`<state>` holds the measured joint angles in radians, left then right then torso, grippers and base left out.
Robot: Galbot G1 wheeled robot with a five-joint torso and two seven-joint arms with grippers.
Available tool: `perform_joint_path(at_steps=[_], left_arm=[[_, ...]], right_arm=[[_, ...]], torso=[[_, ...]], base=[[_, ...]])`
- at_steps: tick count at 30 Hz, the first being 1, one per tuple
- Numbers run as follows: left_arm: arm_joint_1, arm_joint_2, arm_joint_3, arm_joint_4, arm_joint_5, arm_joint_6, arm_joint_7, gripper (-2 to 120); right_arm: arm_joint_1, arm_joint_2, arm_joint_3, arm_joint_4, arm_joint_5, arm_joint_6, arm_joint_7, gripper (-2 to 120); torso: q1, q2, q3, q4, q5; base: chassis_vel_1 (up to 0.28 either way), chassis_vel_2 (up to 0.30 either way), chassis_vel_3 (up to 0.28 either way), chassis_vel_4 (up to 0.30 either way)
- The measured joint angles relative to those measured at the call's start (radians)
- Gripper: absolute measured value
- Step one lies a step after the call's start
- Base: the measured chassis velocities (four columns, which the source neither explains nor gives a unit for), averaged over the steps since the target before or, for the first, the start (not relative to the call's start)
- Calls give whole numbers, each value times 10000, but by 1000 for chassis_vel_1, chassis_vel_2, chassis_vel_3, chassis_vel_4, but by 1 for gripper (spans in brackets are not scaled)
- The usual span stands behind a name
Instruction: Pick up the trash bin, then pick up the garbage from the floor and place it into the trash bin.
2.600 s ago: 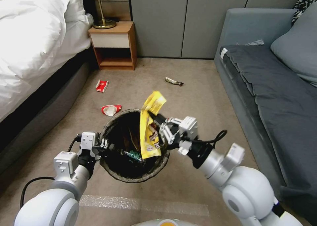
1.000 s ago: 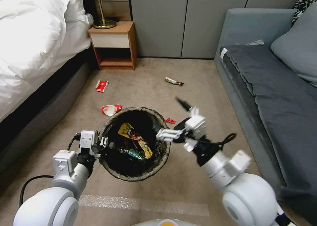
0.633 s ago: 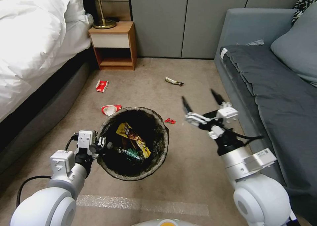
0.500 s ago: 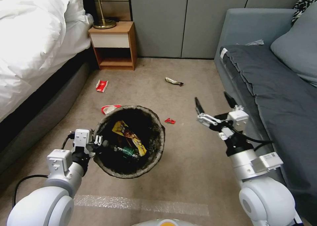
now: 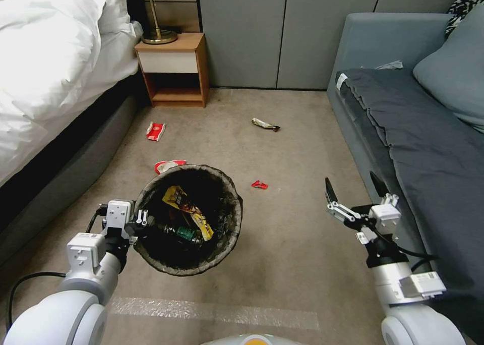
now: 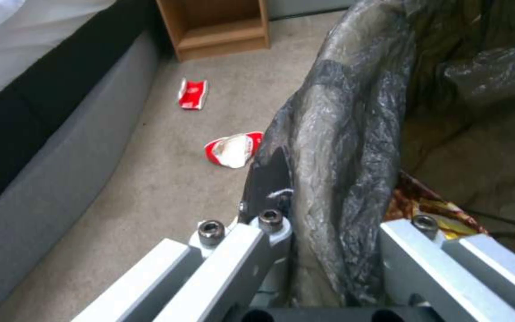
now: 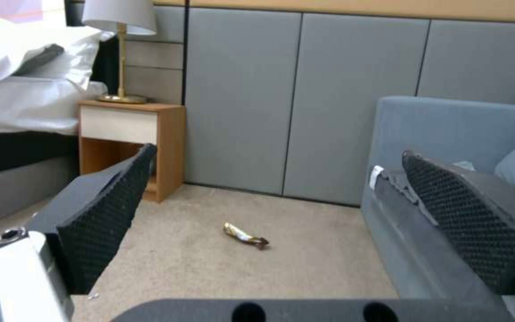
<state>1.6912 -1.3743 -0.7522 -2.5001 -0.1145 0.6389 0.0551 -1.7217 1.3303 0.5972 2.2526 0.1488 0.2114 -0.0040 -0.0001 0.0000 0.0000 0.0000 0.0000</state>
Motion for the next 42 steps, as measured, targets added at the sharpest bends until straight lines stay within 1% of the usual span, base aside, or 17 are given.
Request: perform_joint_path(at_steps=[9,14,20,22,23,24,26,27,30,32,38,39,42], left_arm=[[71,-117,86,0,86,-2,18,1],[75,-119,73,0,77,-2,5,1],[95,-145,142,0,76,-2,-7,1],[96,-147,144,0,76,-1,-8,1],[93,-148,152,0,76,-1,-11,1],[94,-148,160,0,72,0,-11,1],[93,-149,162,0,72,1,-12,1],[90,-149,164,0,74,1,-15,1],[80,-147,166,0,66,3,-15,1],[72,-139,167,0,62,5,-17,1],[58,-129,198,0,58,7,-18,1],[51,-129,203,0,57,7,-18,1],[42,-130,205,0,55,10,-18,1]], right_arm=[[158,-33,-80,-353,127,223,82,100],[181,-29,-183,-472,132,276,229,100],[198,-26,-266,-581,129,347,251,100],[206,-23,-284,-592,128,349,253,100],[212,-18,-305,-608,123,352,254,100],[216,-16,-323,-616,113,353,254,100],[216,-15,-333,-618,110,353,254,100],[216,-14,-342,-620,104,354,254,100],[212,-13,-356,-629,87,354,254,100],[207,-13,-365,-634,76,354,254,100],[181,-1,-457,-656,-17,354,254,100],[174,0,-468,-658,-55,334,256,100],[161,-5,-475,-658,-133,196,258,100]], torso=[[0,0,0,0,1],[-1,0,0,0,1],[0,0,0,-1,-2],[0,0,0,0,5],[0,0,0,-2,-4],[0,0,0,1,6],[1,0,1,1,4],[1,1,0,1,-3],[0,0,0,-1,4],[0,0,0,-3,-2],[0,0,0,-1,4],[1,0,0,-2,-2],[1,0,1,0,-1]], base=[[-20,17,18,-13],[-130,102,115,-132],[-212,204,224,-192],[-241,218,236,-242],[-229,218,236,-236],[-229,226,257,-236],[-206,226,257,-214],[-233,215,234,-214],[-225,188,208,-215],[-205,196,193,-213],[-207,205,206,-208],[-224,218,202,-226],[-219,221,203,-217]])
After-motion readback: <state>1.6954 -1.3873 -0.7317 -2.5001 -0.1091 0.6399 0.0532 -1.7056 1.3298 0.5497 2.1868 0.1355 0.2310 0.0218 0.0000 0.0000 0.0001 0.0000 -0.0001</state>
